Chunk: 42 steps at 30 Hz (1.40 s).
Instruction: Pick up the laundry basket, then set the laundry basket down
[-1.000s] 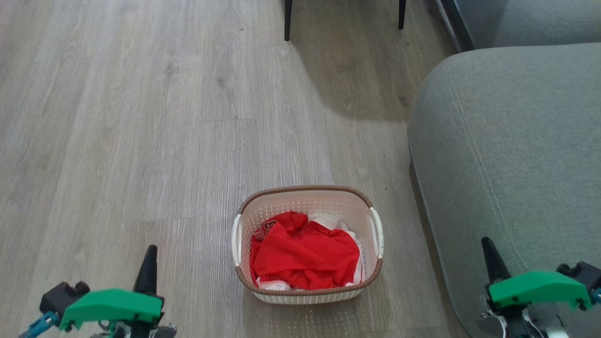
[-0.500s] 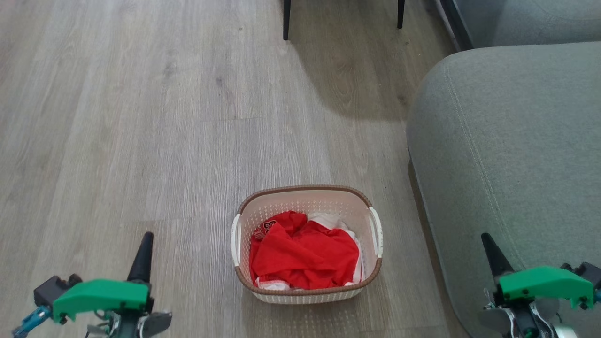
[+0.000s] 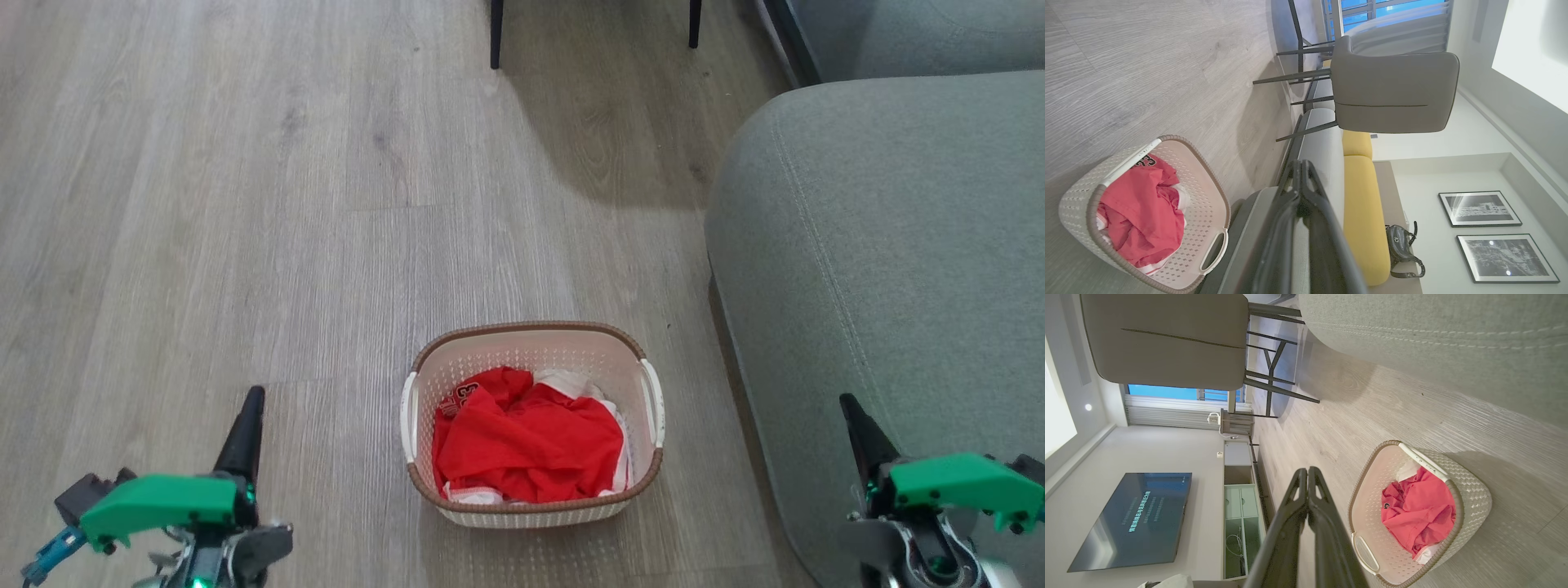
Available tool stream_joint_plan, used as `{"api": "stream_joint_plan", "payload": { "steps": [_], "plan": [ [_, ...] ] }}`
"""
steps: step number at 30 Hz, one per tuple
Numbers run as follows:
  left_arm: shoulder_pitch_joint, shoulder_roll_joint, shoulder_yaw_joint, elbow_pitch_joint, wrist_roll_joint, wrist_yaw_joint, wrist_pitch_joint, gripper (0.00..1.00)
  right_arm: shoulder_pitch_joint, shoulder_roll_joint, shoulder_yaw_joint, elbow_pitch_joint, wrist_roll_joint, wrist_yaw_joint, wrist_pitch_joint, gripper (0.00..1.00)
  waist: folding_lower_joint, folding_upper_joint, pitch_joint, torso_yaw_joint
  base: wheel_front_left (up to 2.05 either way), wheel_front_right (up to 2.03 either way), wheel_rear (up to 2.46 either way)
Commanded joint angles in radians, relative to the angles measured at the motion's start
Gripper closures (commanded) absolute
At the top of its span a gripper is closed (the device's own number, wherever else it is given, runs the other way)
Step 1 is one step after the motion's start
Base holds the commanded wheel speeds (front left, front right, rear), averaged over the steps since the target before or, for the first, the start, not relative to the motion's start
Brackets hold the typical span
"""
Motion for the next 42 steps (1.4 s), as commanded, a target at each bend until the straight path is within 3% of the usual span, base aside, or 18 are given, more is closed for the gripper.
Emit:
{"api": "stream_joint_plan", "payload": {
  "steps": [1, 15, 42],
  "plan": [
    [-0.06, 0.015, 0.042, -0.029, -0.029, -0.011, 0.009, 1.0, -0.059, -0.021, 0.01, -0.03, 0.031, 0.001, 0.011, 1.0, 0.0, 0.0, 0.0, 0.0, 0.0, 0.0, 0.0],
    [-0.092, 0.015, 0.07, -0.022, -0.18, -0.034, 0.051, 1.0, -0.08, -0.02, -0.012, -0.025, 0.183, 0.002, 0.053, 1.0, 0.0, 0.0, 0.001, -0.003, 0.0, 0.0, 0.0],
    [-0.093, 0.011, 0.077, -0.021, -0.174, -0.034, 0.056, 1.0, -0.081, -0.014, -0.021, -0.024, 0.176, 0.002, 0.061, 1.0, 0.0, 0.0, 0.001, -0.003, 0.0, 0.0, 0.0]
  ]
}}
